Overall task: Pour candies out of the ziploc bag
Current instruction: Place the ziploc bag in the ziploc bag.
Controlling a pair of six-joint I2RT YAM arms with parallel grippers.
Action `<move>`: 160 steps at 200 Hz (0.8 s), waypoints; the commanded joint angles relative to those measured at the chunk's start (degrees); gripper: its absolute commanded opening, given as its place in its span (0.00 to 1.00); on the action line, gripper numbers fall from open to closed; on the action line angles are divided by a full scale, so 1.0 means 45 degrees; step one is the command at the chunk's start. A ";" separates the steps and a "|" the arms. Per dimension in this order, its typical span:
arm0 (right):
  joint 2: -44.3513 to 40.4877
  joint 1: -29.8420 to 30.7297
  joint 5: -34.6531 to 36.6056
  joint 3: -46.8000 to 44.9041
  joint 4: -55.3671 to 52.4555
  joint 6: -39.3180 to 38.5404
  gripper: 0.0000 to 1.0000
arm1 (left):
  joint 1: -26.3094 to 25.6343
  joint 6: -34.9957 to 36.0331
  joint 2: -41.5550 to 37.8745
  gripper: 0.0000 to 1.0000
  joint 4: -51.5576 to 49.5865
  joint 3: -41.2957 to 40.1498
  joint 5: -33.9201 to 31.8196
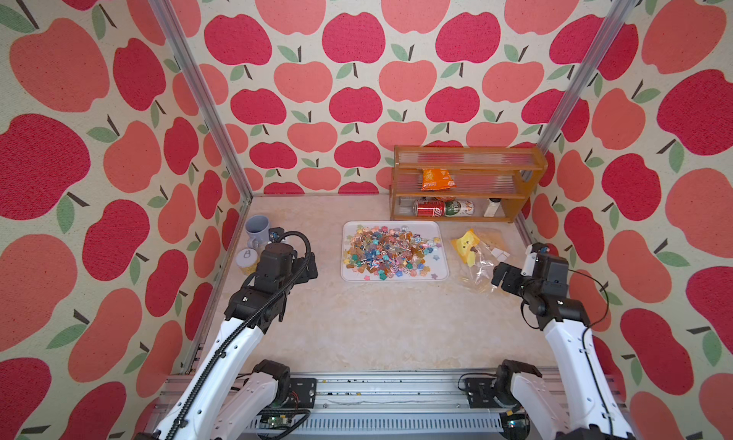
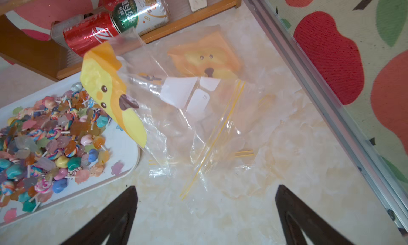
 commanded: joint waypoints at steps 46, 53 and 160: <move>-0.2199 0.1695 0.2120 -0.4771 0.4819 -0.1884 0.99 | 0.0043 0.1463 -0.0615 0.99 0.2673 -0.2591 -0.4467; -0.2111 0.1927 0.2118 -0.4733 0.4840 -0.1996 0.99 | 0.0027 0.1536 -0.0544 0.99 0.2960 -0.2974 -0.4675; 0.0610 0.2647 0.4063 -0.5380 1.0555 -0.3237 0.99 | 0.1903 0.1395 -0.0219 0.99 0.6901 -0.6228 -0.3310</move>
